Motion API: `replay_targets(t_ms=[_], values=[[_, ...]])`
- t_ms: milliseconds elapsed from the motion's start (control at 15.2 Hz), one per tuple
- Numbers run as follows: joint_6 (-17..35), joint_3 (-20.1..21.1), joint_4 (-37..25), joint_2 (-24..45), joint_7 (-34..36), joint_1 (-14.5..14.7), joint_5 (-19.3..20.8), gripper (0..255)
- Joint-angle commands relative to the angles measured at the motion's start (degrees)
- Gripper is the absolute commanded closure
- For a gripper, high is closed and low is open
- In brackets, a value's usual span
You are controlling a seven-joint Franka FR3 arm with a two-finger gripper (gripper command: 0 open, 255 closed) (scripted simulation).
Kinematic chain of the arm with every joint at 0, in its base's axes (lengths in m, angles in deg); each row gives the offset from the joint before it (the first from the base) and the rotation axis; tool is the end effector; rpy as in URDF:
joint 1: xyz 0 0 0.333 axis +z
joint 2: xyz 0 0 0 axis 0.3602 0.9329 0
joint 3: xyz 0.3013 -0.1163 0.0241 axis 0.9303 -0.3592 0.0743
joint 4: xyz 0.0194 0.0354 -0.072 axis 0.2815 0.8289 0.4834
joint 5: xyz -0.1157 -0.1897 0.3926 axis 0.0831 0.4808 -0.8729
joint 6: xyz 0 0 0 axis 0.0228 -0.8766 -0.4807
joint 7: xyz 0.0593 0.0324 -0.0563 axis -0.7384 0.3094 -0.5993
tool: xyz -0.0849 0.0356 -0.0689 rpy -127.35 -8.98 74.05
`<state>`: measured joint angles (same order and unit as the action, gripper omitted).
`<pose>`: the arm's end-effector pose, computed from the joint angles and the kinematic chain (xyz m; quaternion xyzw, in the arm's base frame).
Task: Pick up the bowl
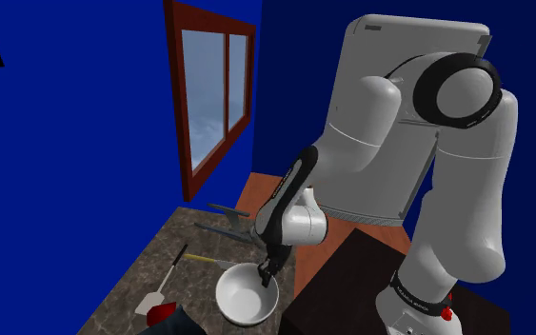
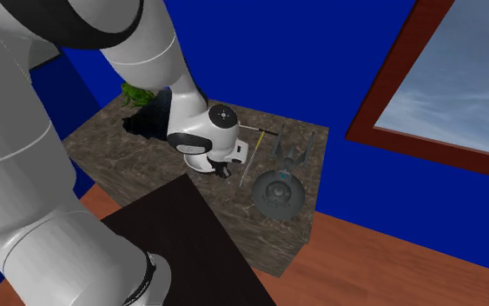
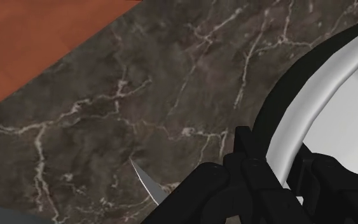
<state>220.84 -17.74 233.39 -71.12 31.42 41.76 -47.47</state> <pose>0.3611 0.1684 0.0894 -0.9908 -0.0023 0.0003 0.1354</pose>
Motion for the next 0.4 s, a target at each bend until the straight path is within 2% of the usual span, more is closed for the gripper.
replay_targets(t_ms=[0, 198, 330], values=[[-1.2, -1.3, 0.9, -2.3, 3.8, 1.0, 3.8, 255], [-3.0, -2.9, 2.5, -5.7, 8.7, 2.0, 8.7, 255], [-3.1, -2.9, 2.5, -5.9, 8.9, 2.0, 8.9, 255]])
